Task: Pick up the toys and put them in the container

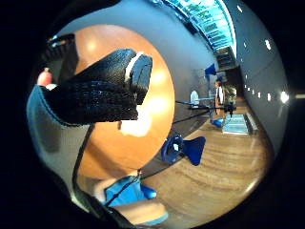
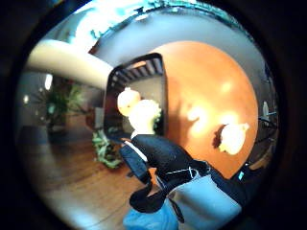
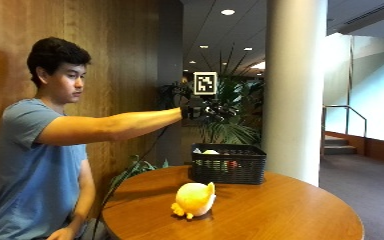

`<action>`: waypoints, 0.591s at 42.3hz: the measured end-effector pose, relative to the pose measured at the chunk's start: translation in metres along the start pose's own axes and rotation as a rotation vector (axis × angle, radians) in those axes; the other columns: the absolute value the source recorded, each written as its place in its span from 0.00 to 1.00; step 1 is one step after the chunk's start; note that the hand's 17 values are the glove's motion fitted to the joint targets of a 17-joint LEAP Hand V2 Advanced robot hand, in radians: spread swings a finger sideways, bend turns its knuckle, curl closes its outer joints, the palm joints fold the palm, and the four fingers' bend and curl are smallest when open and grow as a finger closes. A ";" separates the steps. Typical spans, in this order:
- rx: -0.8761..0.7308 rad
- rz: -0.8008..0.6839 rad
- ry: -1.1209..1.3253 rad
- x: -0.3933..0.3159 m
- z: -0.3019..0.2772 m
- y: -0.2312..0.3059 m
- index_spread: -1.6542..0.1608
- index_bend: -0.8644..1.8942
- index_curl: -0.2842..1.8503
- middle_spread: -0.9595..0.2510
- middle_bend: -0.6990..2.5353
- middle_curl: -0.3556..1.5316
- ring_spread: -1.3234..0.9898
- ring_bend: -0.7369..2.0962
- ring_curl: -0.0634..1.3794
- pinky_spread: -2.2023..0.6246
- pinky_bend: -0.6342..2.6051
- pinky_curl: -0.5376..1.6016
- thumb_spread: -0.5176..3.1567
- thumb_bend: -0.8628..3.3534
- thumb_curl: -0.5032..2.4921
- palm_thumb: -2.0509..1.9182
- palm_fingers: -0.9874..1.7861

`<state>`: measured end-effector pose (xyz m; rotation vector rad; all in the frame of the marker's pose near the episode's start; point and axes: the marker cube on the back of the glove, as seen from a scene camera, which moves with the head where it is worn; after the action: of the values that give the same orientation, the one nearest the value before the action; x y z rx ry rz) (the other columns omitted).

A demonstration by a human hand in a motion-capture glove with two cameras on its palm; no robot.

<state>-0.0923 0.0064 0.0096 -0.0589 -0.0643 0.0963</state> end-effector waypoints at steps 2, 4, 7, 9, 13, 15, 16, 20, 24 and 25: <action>-0.011 0.001 0.012 0.027 0.007 0.008 0.77 0.34 0.24 0.91 0.26 0.41 0.61 0.42 0.37 0.80 0.65 0.44 0.38 0.18 0.26 0.49 0.28; -0.025 0.032 0.025 0.055 0.016 0.014 0.77 0.34 0.24 0.91 0.26 0.41 0.61 0.41 0.37 0.80 0.65 0.43 0.39 0.18 0.26 0.49 0.28; -0.047 0.098 0.038 0.093 0.032 0.021 0.77 0.34 0.23 0.92 0.26 0.40 0.62 0.41 0.36 0.80 0.64 0.43 0.39 0.18 0.25 0.49 0.28; -0.067 0.030 0.020 0.110 0.042 0.029 0.77 0.34 0.23 0.92 0.26 0.40 0.62 0.40 0.36 0.80 0.64 0.43 0.39 0.18 0.25 0.49 0.28; -0.110 -0.010 0.014 0.138 0.068 0.040 0.77 0.34 0.23 0.92 0.26 0.39 0.62 0.40 0.35 0.80 0.64 0.43 0.39 0.18 0.25 0.49 0.28; -0.129 0.105 0.032 0.151 0.084 0.040 0.77 0.34 0.23 0.91 0.26 0.38 0.62 0.39 0.35 0.80 0.64 0.43 0.39 0.18 0.25 0.49 0.28; -0.138 0.159 0.043 0.157 0.092 0.040 0.77 0.34 0.22 0.91 0.26 0.38 0.62 0.39 0.35 0.80 0.64 0.43 0.39 0.18 0.25 0.49 0.28; -0.182 0.252 0.065 0.181 0.124 0.044 0.77 0.34 0.22 0.91 0.26 0.37 0.62 0.39 0.35 0.80 0.64 0.42 0.39 0.18 0.24 0.49 0.28; -0.229 0.248 0.061 0.195 0.161 0.053 0.77 0.34 0.22 0.91 0.26 0.36 0.62 0.38 0.34 0.80 0.64 0.42 0.39 0.18 0.24 0.49 0.28; -0.237 0.245 0.059 0.197 0.170 0.055 0.77 0.34 0.22 0.91 0.26 0.36 0.62 0.38 0.34 0.80 0.64 0.42 0.39 0.18 0.24 0.49 0.28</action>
<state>0.0865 0.0900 0.1873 -0.3064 -0.0090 0.3317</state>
